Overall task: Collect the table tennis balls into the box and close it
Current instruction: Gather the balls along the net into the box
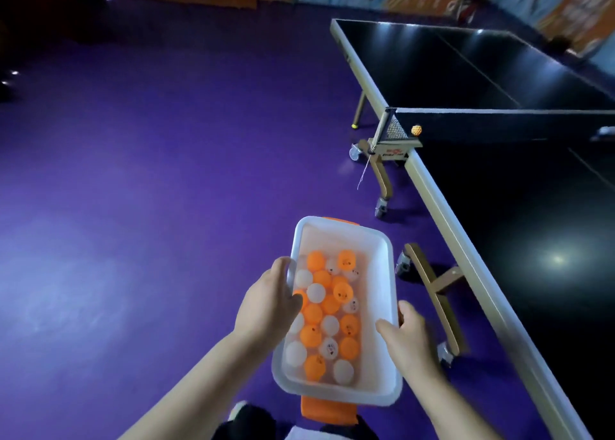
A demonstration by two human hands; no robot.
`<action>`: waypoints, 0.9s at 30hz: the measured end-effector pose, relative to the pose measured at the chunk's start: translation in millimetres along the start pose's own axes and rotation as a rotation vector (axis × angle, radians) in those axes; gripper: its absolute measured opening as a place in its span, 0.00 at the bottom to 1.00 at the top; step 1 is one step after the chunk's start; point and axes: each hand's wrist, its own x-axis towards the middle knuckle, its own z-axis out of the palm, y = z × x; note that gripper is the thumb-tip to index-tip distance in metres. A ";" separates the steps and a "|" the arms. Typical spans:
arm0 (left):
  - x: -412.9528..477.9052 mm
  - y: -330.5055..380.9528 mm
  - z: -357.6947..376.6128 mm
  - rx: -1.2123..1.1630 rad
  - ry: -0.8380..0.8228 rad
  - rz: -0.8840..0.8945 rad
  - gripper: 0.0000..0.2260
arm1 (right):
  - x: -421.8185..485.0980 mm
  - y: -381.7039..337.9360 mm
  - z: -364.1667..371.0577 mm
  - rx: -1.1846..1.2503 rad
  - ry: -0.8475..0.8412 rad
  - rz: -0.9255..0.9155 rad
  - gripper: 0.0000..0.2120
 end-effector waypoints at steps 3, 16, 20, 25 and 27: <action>52.6 -4.7 -28.7 0.015 -0.035 0.052 0.21 | 16.5 -34.5 23.5 0.042 0.088 0.040 0.05; 281.5 10.6 -51.2 0.088 -0.123 0.190 0.20 | 190.6 -126.8 77.5 0.102 0.188 0.119 0.05; 363.7 23.9 -66.1 0.135 -0.115 0.155 0.20 | 269.3 -171.4 91.2 0.142 0.136 0.127 0.08; 458.7 44.1 -80.0 0.155 -0.092 0.111 0.19 | 358.8 -227.9 94.4 0.103 0.153 0.070 0.12; 490.7 52.8 -81.4 0.141 -0.075 0.103 0.20 | 386.1 -247.0 92.3 0.081 0.166 0.052 0.14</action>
